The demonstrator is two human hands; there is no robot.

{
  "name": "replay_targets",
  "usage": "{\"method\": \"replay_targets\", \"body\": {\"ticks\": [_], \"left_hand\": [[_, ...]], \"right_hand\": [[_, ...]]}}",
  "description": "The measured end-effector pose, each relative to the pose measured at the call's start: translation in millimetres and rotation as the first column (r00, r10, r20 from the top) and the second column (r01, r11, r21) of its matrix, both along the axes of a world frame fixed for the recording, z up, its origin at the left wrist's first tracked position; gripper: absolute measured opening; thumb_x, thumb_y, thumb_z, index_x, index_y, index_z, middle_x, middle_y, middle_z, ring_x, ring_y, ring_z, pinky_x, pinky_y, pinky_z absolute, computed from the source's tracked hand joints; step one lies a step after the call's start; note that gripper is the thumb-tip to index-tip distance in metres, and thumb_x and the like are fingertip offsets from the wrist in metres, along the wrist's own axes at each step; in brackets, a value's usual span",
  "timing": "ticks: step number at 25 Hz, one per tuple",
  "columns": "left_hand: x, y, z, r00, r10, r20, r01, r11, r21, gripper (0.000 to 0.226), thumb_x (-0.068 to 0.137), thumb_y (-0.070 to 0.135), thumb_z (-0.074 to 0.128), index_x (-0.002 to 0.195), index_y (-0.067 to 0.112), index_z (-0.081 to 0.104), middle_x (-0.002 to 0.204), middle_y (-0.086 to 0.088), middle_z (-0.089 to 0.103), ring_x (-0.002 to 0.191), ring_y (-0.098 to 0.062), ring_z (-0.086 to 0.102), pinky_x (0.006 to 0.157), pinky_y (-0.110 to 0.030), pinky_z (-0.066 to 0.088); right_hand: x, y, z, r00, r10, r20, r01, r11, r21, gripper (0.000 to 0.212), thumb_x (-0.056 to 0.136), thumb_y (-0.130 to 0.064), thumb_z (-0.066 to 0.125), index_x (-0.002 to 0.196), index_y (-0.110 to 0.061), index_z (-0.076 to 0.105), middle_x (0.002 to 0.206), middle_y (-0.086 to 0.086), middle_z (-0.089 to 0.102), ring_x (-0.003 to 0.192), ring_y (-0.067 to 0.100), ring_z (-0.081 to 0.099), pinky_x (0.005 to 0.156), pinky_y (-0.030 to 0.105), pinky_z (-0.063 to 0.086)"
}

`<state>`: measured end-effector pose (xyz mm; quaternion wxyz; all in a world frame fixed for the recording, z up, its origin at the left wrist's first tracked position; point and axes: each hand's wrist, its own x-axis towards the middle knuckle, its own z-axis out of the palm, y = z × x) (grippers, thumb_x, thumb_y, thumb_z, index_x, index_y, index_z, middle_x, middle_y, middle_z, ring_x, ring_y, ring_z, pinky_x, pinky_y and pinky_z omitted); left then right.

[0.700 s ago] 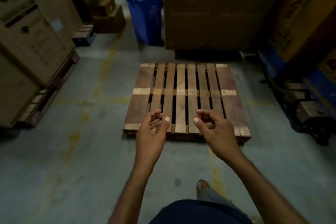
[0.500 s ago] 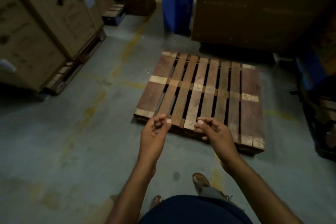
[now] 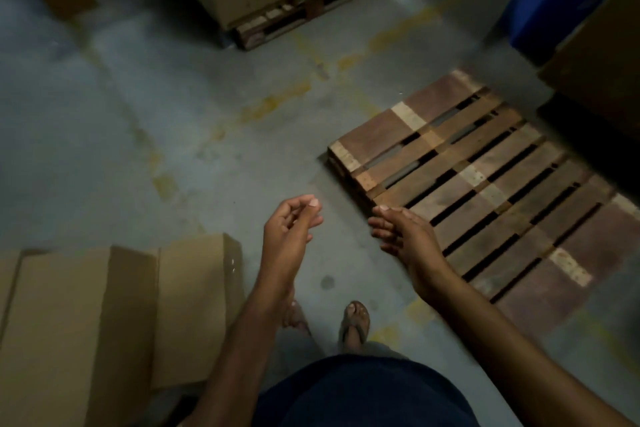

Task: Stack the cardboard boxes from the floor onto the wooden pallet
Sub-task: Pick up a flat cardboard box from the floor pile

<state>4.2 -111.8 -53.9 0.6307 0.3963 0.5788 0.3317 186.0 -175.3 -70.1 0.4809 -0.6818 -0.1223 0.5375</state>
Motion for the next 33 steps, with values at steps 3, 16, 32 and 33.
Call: {"method": "replay_targets", "body": {"ticks": [3,16,32,33], "left_hand": [[-26,-25,-7,0.993,0.115,-0.038,-0.114,0.993,0.033,0.016,0.099,0.030,0.067,0.115,0.029,0.067,0.113,0.007,0.074,0.099,-0.006,0.073,0.078,-0.022,0.049],[-100,-136,-13,0.805,0.552,-0.218,-0.495,0.826,0.269,0.024,0.098,0.026,0.068,0.121,0.030,0.062,0.113,0.017,0.067,0.099,0.007,0.064,0.085,-0.017,0.051],[-37,-340,-37,0.624,0.766,-0.154,-0.742,0.643,0.191,0.022,0.097,0.026,0.070,0.118,0.032,0.065,0.115,0.013,0.070,0.105,0.002,0.065,0.089,-0.020,0.051],[-33,-351,-38,0.639,0.755,-0.149,-0.731,0.656,0.189,0.022,0.097,0.026,0.070,0.117,0.032,0.065,0.115,0.014,0.070,0.105,0.002,0.065,0.087,-0.018,0.050]], "right_hand": [[-26,3,3,0.980,0.184,0.073,-0.186,0.982,0.016,0.017,0.098,-0.035,0.067,0.105,-0.021,0.073,0.096,-0.004,0.079,0.088,0.012,0.070,0.080,0.032,0.049],[-93,-43,-5,0.687,0.621,0.377,-0.705,0.697,0.135,0.024,0.096,-0.030,0.071,0.120,-0.028,0.065,0.091,-0.005,0.071,0.092,0.009,0.068,0.084,0.033,0.054],[-58,-171,-4,0.447,0.783,0.432,-0.889,0.443,0.117,0.030,0.096,-0.034,0.070,0.124,-0.033,0.061,0.092,-0.013,0.070,0.095,0.007,0.068,0.091,0.044,0.057],[-53,-183,-4,0.468,0.777,0.421,-0.877,0.465,0.118,0.030,0.096,-0.034,0.070,0.124,-0.032,0.061,0.093,-0.011,0.070,0.096,0.008,0.068,0.090,0.043,0.057]]}}
